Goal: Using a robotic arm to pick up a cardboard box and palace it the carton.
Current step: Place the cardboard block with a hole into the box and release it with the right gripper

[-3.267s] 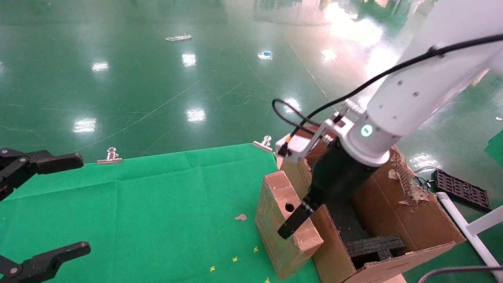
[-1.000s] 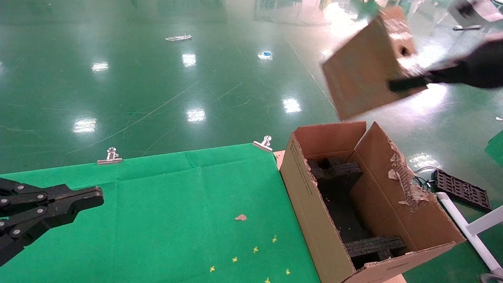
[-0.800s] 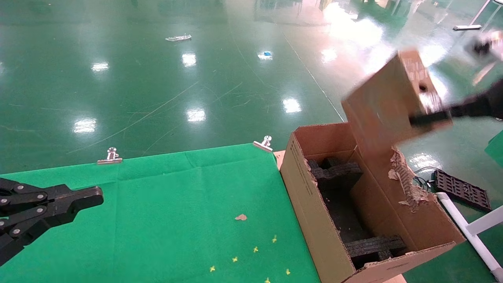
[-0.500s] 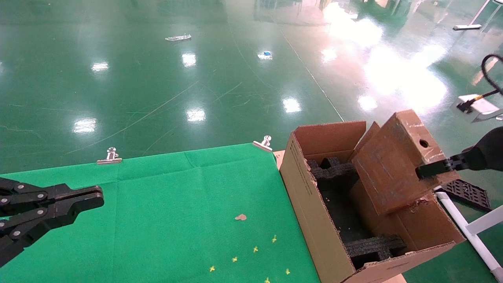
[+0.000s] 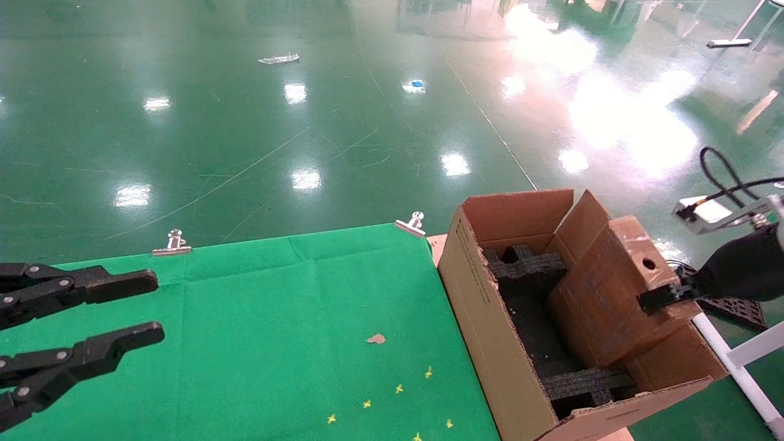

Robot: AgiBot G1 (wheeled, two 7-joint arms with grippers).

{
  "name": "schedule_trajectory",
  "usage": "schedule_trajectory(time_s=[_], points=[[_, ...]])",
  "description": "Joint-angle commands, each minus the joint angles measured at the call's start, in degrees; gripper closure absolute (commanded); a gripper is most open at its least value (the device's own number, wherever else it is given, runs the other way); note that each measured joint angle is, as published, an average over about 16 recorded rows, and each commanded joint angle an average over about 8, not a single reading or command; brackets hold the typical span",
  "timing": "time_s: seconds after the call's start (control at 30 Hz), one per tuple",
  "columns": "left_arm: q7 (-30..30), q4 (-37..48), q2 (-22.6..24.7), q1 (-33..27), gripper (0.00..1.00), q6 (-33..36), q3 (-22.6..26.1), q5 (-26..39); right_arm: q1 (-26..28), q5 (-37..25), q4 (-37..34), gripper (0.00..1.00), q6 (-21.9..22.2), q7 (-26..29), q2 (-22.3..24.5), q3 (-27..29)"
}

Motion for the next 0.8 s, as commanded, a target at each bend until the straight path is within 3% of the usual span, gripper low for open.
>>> schedule_trajectory(time_s=[0.03, 0.43, 0.8], points=[[0.0, 0.0, 0.0, 0.0, 0.00, 0.0, 0.0, 0.0, -1.5, 0.2, -1.4, 1.00, 0.7, 0.0, -0.9, -0.4], [0.0, 0.0, 0.0, 0.0, 0.00, 0.0, 0.0, 0.0, -14.0, 4.8, -8.3, 1.00, 9.7, -1.3, -6.3, -1.0], [0.0, 0.0, 0.0, 0.0, 0.00, 0.0, 0.1, -0.1, -22.3, 9.4, -14.6, 1.00, 16.4, -7.0, -10.4, 0.5]])
